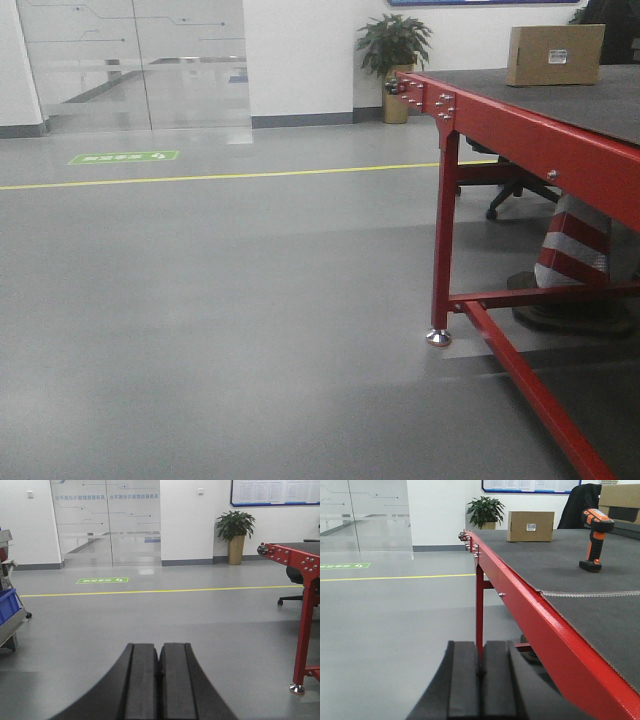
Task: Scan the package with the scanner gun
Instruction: 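Drive the base along the red conveyor table toward its end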
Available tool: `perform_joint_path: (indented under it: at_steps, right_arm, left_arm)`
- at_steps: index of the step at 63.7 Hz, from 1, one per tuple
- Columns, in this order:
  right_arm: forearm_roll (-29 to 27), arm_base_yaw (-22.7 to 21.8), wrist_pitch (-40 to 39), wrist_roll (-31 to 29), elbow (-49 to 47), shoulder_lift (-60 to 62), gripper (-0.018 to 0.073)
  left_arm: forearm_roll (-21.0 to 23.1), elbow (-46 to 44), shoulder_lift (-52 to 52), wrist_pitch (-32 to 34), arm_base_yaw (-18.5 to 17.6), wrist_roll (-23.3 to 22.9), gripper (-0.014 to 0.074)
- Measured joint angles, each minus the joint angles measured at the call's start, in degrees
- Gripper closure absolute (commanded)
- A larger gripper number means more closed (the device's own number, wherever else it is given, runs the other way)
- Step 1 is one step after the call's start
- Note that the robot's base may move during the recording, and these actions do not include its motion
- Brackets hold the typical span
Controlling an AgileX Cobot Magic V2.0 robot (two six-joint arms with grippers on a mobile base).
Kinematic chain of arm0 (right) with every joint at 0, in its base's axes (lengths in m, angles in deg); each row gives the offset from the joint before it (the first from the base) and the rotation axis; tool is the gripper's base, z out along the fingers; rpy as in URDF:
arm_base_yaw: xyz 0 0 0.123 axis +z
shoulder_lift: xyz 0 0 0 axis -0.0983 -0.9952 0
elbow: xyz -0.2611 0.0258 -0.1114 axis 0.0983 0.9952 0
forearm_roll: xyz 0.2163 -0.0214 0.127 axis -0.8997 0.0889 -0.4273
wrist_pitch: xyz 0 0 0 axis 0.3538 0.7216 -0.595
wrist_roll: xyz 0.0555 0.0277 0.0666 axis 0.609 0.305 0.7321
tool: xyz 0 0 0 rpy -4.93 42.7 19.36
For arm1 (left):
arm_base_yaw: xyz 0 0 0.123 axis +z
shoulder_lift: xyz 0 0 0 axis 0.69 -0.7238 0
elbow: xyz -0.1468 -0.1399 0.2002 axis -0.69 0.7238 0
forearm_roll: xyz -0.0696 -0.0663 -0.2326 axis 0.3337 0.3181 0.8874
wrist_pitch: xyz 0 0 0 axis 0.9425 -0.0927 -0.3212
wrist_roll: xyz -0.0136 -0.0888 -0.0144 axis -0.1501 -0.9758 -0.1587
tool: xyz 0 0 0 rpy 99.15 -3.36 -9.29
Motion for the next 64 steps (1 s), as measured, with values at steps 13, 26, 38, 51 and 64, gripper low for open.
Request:
perform_joint_path:
  at_steps: [13, 26, 38, 51, 64]
  right_arm:
    - [0.0, 0.0, 0.0, 0.0, 0.0, 0.0, 0.0712]
    - [0.0, 0.0, 0.0, 0.0, 0.0, 0.0, 0.0712]
    - [0.0, 0.0, 0.0, 0.0, 0.0, 0.0, 0.0712]
    - [0.0, 0.0, 0.0, 0.0, 0.0, 0.0, 0.0712]
    - [0.0, 0.0, 0.0, 0.0, 0.0, 0.0, 0.0712]
  left_arm:
    - [0.0, 0.0, 0.0, 0.0, 0.0, 0.0, 0.0708]
    - [0.0, 0.0, 0.0, 0.0, 0.0, 0.0, 0.0708]
    - [0.0, 0.0, 0.0, 0.0, 0.0, 0.0, 0.0708]
    - [0.0, 0.0, 0.0, 0.0, 0.0, 0.0, 0.0708]
    - [0.0, 0.0, 0.0, 0.0, 0.0, 0.0, 0.0708]
